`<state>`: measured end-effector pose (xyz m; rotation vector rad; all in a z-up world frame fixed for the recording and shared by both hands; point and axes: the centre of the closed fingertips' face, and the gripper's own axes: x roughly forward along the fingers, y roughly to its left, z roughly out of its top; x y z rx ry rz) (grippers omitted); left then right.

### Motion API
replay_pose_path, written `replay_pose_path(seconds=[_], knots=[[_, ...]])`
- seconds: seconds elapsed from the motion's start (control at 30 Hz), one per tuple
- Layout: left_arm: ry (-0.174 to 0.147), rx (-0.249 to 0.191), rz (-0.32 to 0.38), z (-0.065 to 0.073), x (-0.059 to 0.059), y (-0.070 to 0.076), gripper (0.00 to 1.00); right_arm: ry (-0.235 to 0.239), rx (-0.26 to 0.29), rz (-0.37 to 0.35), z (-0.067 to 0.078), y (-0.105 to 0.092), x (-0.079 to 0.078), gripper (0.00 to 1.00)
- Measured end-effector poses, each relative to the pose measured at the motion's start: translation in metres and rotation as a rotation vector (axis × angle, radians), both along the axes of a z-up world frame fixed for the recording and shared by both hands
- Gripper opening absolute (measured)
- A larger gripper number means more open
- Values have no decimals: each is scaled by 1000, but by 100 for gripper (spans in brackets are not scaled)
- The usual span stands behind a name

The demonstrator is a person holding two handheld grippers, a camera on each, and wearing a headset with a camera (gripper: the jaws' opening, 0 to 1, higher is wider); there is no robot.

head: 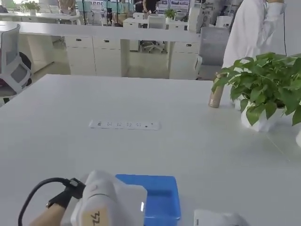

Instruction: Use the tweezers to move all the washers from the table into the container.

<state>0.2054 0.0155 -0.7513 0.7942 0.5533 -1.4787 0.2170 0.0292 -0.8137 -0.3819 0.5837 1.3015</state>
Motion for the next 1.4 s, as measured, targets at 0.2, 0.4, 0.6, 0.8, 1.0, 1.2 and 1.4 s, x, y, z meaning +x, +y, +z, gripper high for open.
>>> replay_pose_path(seconds=[0.2,0.4,0.6,0.8,1.0,1.2,1.4], knots=[[-28,-7,-18,3,4,-6,0,-72,-5,-77,4,-10,7,6],[-42,4,-44,1,8,-15,0,-64,1,-127,3,-18,13,7],[-37,9,-58,0,11,-18,0,-48,12,-154,3,-22,14,7],[-21,5,-51,-3,16,-23,0,-21,21,-184,-1,-26,18,7],[20,-4,-50,-4,19,-29,0,15,33,-206,-6,-29,18,9],[45,-12,-56,-3,21,-32,0,11,31,-217,-5,-30,19,8],[30,-17,-114,-3,15,-33,0,5,22,-222,-5,-33,17,7]])
